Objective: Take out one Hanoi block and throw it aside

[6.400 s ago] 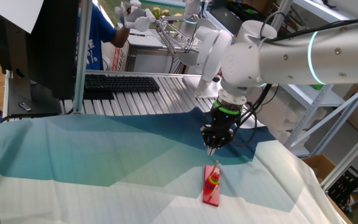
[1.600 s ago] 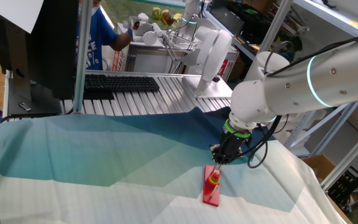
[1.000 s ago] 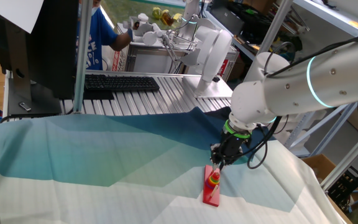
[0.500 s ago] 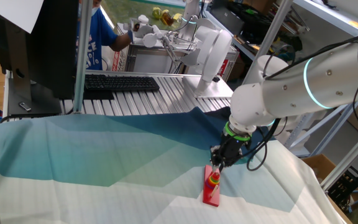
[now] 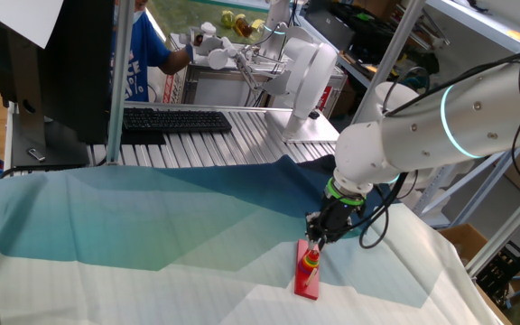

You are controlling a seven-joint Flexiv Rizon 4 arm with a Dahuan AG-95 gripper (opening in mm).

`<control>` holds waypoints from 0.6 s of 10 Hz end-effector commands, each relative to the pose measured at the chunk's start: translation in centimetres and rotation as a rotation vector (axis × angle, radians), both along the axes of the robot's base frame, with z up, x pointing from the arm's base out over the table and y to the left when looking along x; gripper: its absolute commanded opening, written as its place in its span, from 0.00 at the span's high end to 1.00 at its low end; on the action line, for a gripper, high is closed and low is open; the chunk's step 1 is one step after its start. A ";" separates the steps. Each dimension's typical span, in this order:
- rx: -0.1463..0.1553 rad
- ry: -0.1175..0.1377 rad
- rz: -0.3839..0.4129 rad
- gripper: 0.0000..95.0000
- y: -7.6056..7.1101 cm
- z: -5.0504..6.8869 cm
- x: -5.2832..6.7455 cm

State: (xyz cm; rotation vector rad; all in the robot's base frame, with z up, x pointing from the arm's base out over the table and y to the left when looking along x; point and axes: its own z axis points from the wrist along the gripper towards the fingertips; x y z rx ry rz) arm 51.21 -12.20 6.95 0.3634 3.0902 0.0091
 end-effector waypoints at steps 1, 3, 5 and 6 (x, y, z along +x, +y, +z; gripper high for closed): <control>0.005 -0.002 -0.001 0.80 0.0 -0.2 0.0; 0.006 -0.003 0.000 0.80 0.0 -0.4 0.0; 0.007 -0.007 -0.002 0.80 0.0 -0.4 0.0; 0.005 -0.008 -0.003 0.80 0.0 -0.4 0.0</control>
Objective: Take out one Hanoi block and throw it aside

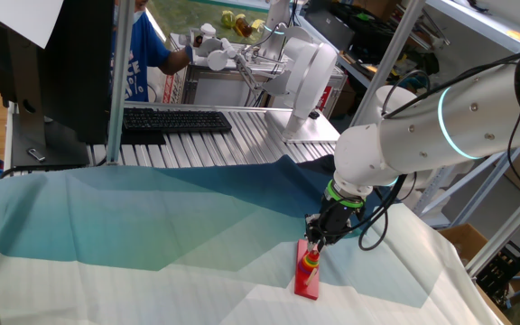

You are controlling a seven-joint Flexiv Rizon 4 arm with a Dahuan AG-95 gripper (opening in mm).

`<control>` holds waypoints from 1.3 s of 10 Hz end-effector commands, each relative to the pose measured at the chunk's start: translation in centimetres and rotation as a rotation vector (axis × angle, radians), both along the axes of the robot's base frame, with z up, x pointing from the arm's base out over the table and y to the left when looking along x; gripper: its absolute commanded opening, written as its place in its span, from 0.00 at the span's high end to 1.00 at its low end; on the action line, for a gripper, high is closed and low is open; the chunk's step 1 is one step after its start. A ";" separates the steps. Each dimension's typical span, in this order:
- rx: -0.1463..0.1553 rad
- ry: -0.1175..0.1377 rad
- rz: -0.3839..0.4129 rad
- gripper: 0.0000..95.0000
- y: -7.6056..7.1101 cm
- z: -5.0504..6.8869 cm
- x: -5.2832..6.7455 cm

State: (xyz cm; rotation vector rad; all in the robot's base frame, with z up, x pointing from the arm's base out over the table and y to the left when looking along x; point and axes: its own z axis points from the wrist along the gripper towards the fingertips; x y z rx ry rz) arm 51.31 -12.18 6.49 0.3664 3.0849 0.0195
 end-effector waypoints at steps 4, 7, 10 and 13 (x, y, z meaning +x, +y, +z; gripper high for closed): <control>0.001 -0.003 -0.010 0.60 0.0 0.0 -0.1; 0.004 -0.006 -0.010 0.60 0.1 -0.1 -0.3; 0.006 -0.004 -0.005 0.80 0.1 -0.1 -0.3; 0.006 -0.005 -0.006 0.80 0.1 -0.2 -0.3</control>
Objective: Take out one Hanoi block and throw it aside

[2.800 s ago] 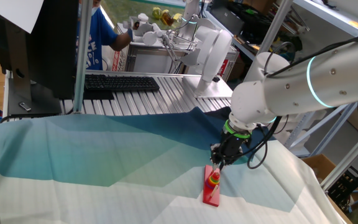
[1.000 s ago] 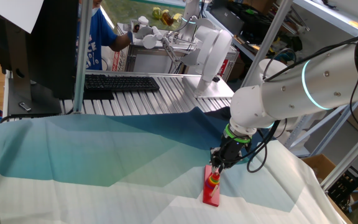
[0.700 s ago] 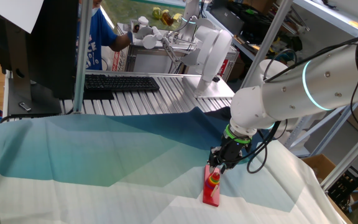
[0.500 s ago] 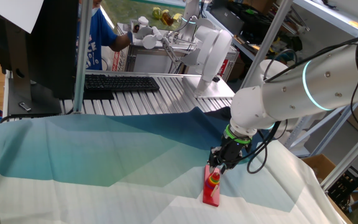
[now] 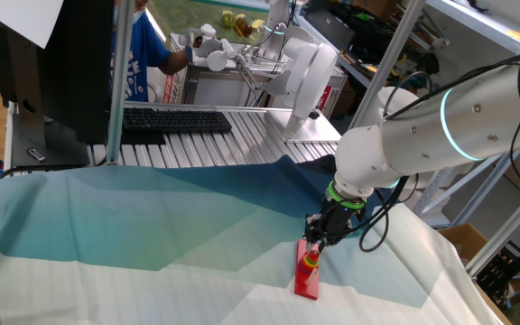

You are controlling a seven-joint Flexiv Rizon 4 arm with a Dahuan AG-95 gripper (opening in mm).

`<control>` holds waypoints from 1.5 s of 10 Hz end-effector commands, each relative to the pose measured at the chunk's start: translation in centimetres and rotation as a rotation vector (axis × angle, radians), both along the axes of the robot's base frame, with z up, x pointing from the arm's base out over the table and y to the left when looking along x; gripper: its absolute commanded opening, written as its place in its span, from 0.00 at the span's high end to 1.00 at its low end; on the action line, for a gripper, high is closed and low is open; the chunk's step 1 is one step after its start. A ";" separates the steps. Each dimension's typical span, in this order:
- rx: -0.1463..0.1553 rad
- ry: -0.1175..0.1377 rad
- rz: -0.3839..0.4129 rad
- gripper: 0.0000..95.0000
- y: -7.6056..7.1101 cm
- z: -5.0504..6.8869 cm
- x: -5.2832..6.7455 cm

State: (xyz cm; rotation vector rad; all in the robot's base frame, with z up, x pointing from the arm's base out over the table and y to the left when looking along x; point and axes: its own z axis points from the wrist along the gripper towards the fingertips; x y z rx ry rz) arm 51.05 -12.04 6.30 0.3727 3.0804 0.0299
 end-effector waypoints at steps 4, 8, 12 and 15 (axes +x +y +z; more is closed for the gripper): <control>0.000 -0.002 -0.012 0.60 0.0 0.0 0.0; 0.010 -0.003 -0.014 0.60 0.0 -0.2 -0.1; 0.014 -0.003 -0.013 0.60 0.0 -0.3 -0.1; 0.014 -0.001 -0.008 0.60 0.0 -0.3 -0.1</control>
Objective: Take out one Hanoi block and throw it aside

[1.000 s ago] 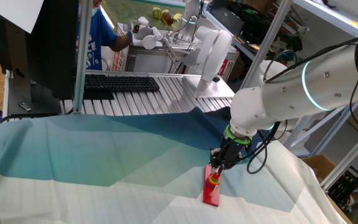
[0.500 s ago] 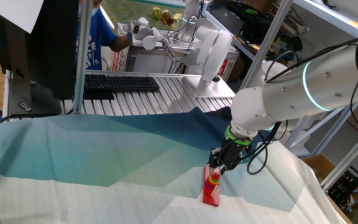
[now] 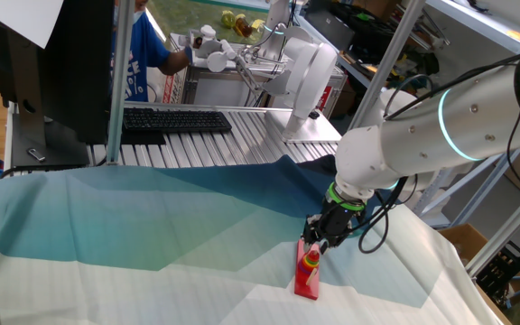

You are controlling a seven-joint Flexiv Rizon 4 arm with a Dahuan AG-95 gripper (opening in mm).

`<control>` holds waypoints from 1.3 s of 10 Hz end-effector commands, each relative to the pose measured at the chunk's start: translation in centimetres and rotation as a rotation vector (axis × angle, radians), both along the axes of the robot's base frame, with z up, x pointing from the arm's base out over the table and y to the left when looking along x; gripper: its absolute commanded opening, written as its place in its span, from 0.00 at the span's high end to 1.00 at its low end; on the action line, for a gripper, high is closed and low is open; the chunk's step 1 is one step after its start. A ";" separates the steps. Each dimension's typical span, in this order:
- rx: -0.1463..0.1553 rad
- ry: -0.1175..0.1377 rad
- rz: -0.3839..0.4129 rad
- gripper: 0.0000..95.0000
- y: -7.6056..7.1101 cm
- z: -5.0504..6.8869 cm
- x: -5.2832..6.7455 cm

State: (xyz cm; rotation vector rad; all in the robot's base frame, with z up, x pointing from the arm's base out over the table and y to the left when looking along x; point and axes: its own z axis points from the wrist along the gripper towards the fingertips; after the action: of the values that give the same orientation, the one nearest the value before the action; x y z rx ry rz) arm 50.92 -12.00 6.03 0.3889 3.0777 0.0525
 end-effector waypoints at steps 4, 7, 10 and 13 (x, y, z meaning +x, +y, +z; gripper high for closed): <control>0.001 0.001 0.007 0.80 0.0 -0.2 0.0; 0.002 0.001 0.014 0.80 0.0 -0.2 0.0; 0.004 0.002 0.017 1.00 0.0 -0.1 0.0; 0.005 0.026 0.026 1.00 -0.1 1.3 -0.1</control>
State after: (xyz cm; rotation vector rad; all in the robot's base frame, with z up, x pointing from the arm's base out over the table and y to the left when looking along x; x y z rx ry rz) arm 50.85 -12.08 7.52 0.3531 3.1105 0.0598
